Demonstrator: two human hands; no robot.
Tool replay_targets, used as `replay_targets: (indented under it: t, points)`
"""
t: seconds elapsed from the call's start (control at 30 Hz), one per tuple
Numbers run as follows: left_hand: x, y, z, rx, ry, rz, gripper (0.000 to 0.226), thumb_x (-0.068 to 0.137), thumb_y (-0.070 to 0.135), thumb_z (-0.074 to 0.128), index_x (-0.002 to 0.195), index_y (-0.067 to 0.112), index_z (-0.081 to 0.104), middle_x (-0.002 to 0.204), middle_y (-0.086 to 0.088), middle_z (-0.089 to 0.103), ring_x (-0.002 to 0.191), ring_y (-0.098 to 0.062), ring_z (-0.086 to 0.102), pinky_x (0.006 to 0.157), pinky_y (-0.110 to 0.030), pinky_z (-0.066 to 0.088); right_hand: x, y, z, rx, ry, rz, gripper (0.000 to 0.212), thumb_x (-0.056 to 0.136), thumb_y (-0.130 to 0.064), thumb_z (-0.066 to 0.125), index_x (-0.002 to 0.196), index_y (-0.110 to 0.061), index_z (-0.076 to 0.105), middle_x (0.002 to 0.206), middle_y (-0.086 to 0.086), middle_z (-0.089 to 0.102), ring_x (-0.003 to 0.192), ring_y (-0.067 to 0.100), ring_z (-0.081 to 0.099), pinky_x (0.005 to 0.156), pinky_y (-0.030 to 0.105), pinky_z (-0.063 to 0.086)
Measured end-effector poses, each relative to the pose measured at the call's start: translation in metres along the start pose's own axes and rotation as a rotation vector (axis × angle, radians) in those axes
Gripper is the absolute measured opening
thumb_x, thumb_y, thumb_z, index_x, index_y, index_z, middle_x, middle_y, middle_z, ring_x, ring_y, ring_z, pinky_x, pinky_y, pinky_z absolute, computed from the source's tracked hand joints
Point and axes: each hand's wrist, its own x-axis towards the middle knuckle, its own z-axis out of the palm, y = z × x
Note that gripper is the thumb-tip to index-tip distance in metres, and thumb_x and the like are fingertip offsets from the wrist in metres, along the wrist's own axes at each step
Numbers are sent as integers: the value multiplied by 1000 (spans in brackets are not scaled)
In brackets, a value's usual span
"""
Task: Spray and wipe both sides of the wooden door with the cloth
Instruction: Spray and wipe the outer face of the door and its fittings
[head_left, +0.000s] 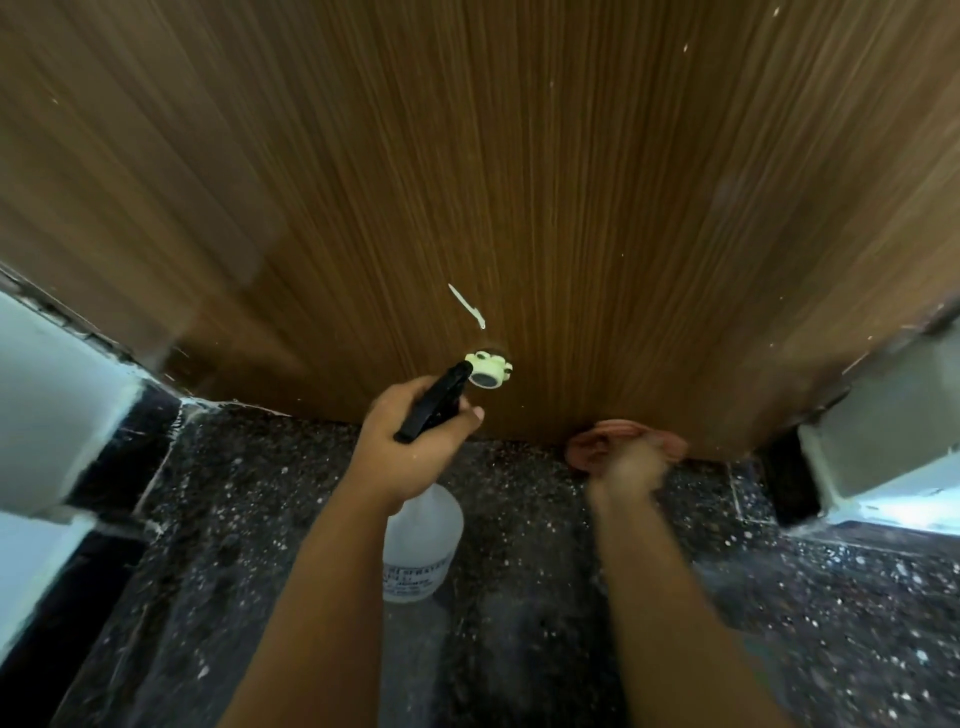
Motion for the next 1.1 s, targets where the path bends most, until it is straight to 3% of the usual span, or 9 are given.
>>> replay_targets:
  t: [0.1, 0.2, 0.27, 0.37, 0.57, 0.73, 0.87, 0.93, 1.1]
  points:
    - [1, 6, -14, 4, -2, 4, 13, 86, 19, 77, 78, 20, 68, 65, 9, 65, 71, -12, 65, 74, -40, 54, -7, 76, 44, -115, -223, 234, 61, 104, -52, 27, 143, -8, 43, 136, 17, 55, 119, 33, 58, 96, 42, 51]
    - [-1, 17, -32, -3, 3, 27, 10, 85, 13, 78, 79, 14, 69, 69, 4, 68, 73, -13, 67, 72, -33, 54, -65, 113, 78, 0, -646, 407, 37, 106, -29, 35, 121, -5, 59, 115, 14, 65, 104, 29, 64, 99, 44, 49]
    - [-6, 23, -49, -16, 32, 31, 9, 85, 12, 77, 84, 9, 69, 72, 0, 68, 73, -14, 68, 70, -31, 53, -92, 117, 97, -10, -648, 447, 32, 107, -29, 35, 106, -9, 60, 107, 12, 63, 93, 24, 63, 90, 41, 51]
    - [-16, 25, -76, -34, 120, 9, 10, 86, 15, 77, 87, 9, 69, 75, -3, 68, 70, -10, 67, 67, -30, 55, -94, 110, 94, 0, -589, 426, 49, 109, -34, 21, 133, -4, 52, 138, 21, 52, 120, 36, 53, 111, 50, 35]
    - [-17, -2, -136, -111, 129, -62, 11, 88, 19, 74, 92, 11, 68, 92, -13, 69, 89, -24, 66, 69, -34, 53, -44, 74, 63, 233, -448, 325, 52, 109, -28, 13, 149, -5, 37, 150, 15, 41, 139, 36, 36, 117, 48, 24]
    - [3, -22, -170, -136, 109, -86, 10, 90, 23, 74, 91, 15, 68, 96, -12, 70, 92, -21, 65, 68, -31, 51, -12, 53, 39, 178, -475, 193, 40, 91, -38, 63, 110, -3, 68, 118, 18, 68, 114, 36, 62, 105, 65, 38]
    - [11, -51, -189, -104, 47, -134, 11, 90, 22, 74, 89, 13, 66, 88, -11, 66, 80, -19, 63, 62, -27, 49, -29, 60, 51, 137, -328, 162, 77, 101, -55, 0, 143, -7, 44, 150, 18, 40, 136, 46, 36, 115, 68, 10]
    - [12, -71, -204, -143, 79, -181, 12, 90, 21, 74, 91, 12, 66, 90, -12, 66, 84, -24, 64, 64, -30, 50, -46, 71, 68, 141, -282, 163, 74, 102, -55, -1, 155, -9, 23, 161, 18, 20, 144, 47, 21, 116, 66, 9]
    - [8, -116, -256, -262, 212, -237, 10, 90, 20, 74, 91, 12, 69, 94, -17, 69, 93, -30, 66, 71, -33, 52, -86, 142, 121, 22, -218, 222, 67, 105, -48, 3, 155, -8, 25, 160, 17, 24, 144, 45, 23, 115, 67, 9]
